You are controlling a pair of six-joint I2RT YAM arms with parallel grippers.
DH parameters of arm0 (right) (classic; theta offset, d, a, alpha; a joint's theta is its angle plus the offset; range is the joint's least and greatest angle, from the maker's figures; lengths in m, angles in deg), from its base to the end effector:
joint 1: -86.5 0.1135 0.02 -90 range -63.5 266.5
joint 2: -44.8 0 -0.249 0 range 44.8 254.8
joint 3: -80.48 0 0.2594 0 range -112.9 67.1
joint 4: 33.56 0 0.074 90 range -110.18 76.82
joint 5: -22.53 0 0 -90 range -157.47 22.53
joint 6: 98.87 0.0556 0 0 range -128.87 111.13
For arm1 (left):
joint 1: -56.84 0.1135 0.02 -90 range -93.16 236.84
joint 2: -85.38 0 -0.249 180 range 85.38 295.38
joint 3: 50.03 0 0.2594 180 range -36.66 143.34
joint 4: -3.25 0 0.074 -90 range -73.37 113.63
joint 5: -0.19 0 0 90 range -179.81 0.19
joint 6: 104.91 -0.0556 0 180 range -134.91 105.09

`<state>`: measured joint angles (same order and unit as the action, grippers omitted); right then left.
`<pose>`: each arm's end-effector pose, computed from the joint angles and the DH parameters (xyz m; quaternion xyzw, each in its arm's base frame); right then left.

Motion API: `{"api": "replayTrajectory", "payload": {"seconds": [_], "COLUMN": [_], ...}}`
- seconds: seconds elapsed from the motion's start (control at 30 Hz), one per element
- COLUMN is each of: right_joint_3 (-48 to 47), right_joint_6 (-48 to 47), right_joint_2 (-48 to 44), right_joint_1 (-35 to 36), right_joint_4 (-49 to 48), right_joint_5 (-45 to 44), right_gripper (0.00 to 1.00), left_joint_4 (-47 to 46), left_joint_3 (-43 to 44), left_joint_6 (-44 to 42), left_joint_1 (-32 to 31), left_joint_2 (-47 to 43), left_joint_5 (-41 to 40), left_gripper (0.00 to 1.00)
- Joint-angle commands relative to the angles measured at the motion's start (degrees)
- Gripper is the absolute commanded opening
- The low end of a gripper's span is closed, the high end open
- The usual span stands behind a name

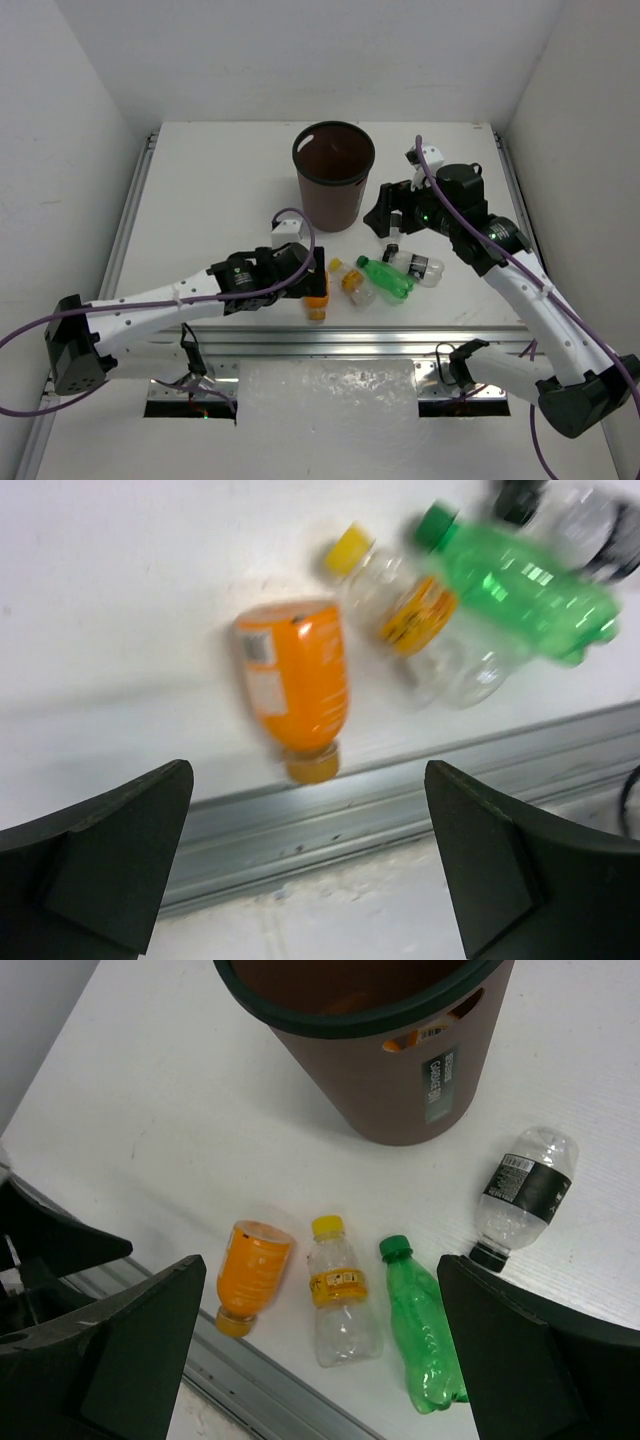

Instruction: Put the plastic bottles in the bin

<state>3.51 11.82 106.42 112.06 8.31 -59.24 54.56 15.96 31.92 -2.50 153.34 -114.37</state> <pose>0.2377 0.1225 0.3436 -0.0738 0.8459 0.2622 0.4586 0.1526 -0.2121 0.2355 0.0344 0.9292 -0.1248 0.3463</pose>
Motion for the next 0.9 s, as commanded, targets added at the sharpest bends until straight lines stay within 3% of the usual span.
{"api": "replayTrajectory", "payload": {"seconds": [0.0, 0.3, 0.63, 0.7, 0.87], "right_joint_3": [0.31, 0.66, 2.15, 2.77, 4.79], "right_joint_6": [0.58, 0.49, 0.67, 0.93, 1.90], "right_joint_2": [-1.07, -1.42, -1.60, -1.51, -1.42], "right_joint_1": [-0.16, -0.16, -0.07, -0.16, -0.07], "right_joint_4": [-3.00, -2.56, -3.79, -4.49, -5.99], "right_joint_5": [1.26, 1.35, 2.31, 2.67, 4.86], "right_gripper": [0.99, 0.99, 0.99, 0.99, 0.99], "left_joint_4": [-1.90, -0.32, -6.19, -9.00, -13.67], "left_joint_3": [3.01, 7.76, 4.78, 2.67, -1.11], "left_joint_6": [1.42, 7.30, 10.13, 10.04, 9.34], "left_joint_1": [-0.52, 4.75, 7.12, 7.65, 8.70], "left_joint_2": [1.46, 16.39, 24.14, 24.58, 25.11], "left_joint_5": [-4.70, -5.85, -6.73, -6.21, -5.24], "left_gripper": [0.99, 0.97, 0.93, 0.90, 0.70]}}
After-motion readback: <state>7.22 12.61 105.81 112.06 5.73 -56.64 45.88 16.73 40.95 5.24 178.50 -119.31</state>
